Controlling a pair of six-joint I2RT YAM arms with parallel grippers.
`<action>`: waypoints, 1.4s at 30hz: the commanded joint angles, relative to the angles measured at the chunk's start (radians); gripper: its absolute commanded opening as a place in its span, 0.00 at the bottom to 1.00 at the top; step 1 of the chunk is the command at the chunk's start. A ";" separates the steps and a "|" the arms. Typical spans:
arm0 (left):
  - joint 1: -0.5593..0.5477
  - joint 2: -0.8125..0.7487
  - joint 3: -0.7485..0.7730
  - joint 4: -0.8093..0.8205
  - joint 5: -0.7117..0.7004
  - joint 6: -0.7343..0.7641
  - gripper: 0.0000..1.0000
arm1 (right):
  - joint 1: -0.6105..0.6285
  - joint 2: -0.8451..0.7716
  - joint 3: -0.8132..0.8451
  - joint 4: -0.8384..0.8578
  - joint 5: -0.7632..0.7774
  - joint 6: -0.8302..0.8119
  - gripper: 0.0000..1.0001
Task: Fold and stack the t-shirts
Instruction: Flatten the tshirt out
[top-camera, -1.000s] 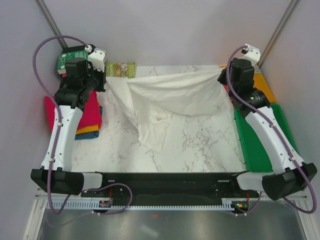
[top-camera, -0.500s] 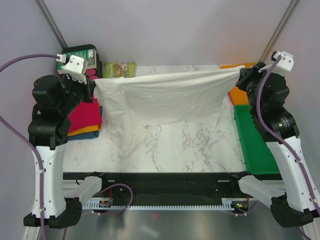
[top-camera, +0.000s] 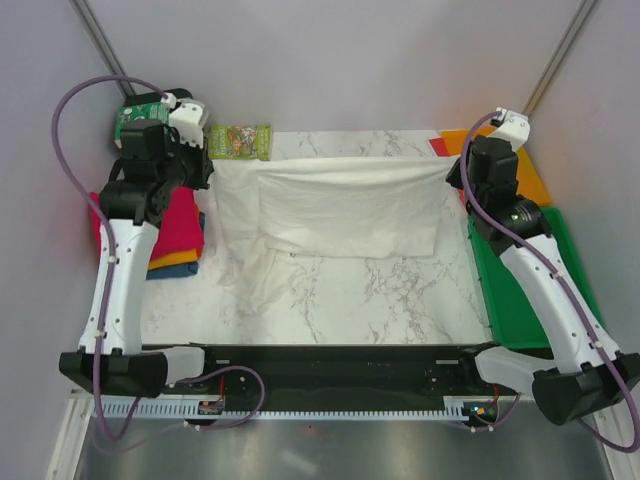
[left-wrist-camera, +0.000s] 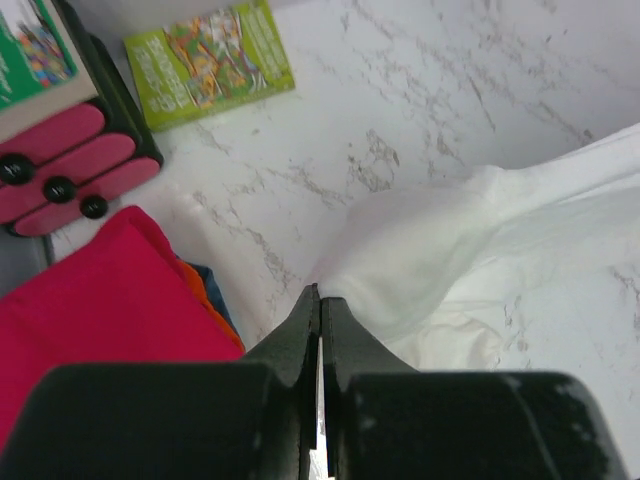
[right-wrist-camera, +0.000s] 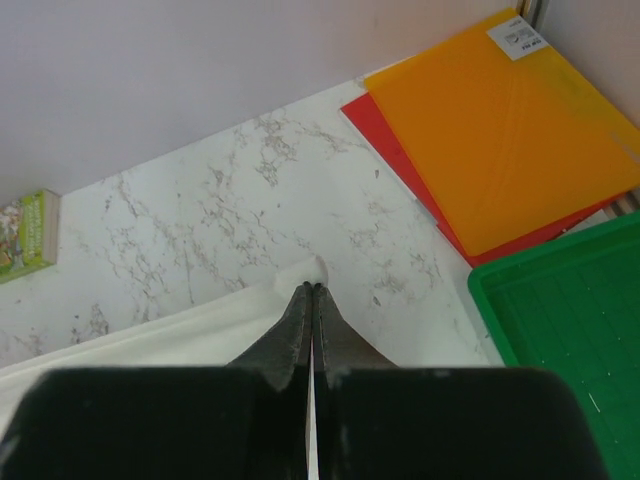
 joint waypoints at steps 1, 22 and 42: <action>0.009 -0.199 0.131 0.051 0.051 -0.041 0.02 | -0.005 -0.130 0.094 0.040 0.006 -0.032 0.00; 0.018 -0.390 -0.064 0.052 0.107 -0.011 0.02 | 0.004 -0.149 0.160 -0.043 0.048 -0.035 0.00; 0.014 0.659 0.342 0.333 -0.050 0.065 0.15 | -0.042 0.724 0.423 0.214 0.082 -0.045 0.03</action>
